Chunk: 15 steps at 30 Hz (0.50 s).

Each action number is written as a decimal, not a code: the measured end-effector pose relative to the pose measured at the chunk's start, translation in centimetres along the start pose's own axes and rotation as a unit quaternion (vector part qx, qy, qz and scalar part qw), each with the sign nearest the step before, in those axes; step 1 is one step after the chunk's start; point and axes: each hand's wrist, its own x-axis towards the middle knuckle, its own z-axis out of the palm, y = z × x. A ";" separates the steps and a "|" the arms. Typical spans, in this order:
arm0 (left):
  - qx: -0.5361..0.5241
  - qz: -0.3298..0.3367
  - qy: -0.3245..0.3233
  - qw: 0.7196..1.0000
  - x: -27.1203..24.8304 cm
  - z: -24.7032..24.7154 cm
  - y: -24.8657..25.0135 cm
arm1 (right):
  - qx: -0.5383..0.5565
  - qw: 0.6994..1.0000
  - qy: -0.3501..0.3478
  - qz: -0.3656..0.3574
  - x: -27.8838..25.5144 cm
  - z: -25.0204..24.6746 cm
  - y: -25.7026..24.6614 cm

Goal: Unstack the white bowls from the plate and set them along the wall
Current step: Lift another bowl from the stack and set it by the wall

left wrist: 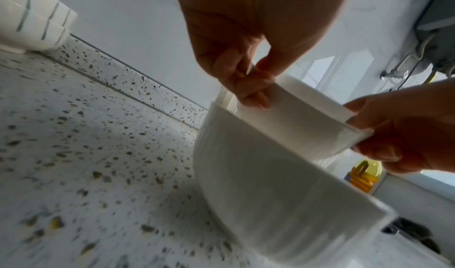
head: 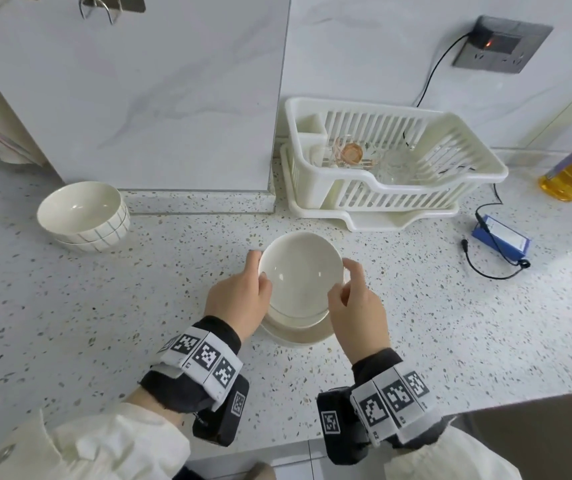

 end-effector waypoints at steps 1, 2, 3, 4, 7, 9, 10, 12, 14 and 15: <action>-0.023 0.008 0.015 1.000 0.1 -0.3 -0.2 | 0.009 1.000 0.005 -0.004 0.1 -0.1 -0.5; -0.041 0.016 0.028 0.999 0.2 -0.6 -0.5 | 0.019 1.000 0.001 -0.008 0.2 -0.2 -1.1; -0.056 0.022 0.039 0.997 0.3 -1.1 -0.8 | 0.027 1.000 -0.007 -0.010 0.4 -0.1 -1.7; -0.068 0.026 0.046 0.996 0.4 -1.7 -1.2 | 0.030 0.999 -0.018 -0.010 0.6 0.0 -2.3; -0.110 0.022 0.070 0.991 0.6 -4.0 -3.0 | 0.046 0.997 -0.055 -0.021 1.4 0.9 -4.8; -0.140 0.006 0.089 0.986 0.7 -5.7 -4.7 | 0.082 0.993 -0.081 -0.014 1.9 2.1 -6.8; -0.152 -0.003 0.098 0.984 0.7 -6.5 -5.5 | 0.104 0.990 -0.092 -0.003 2.3 2.8 -7.7; -0.171 -0.015 0.114 0.979 0.8 -7.9 -7.6 | 0.156 0.981 -0.112 0.027 3.0 4.9 -9.6; -0.182 -0.023 0.126 0.975 1.0 -9.0 -10.0 | 0.188 0.972 -0.131 0.050 3.8 7.2 -11.2; -0.177 -0.025 0.132 0.975 1.2 -9.5 -11.4 | 0.195 0.969 -0.141 0.058 4.1 8.5 -11.8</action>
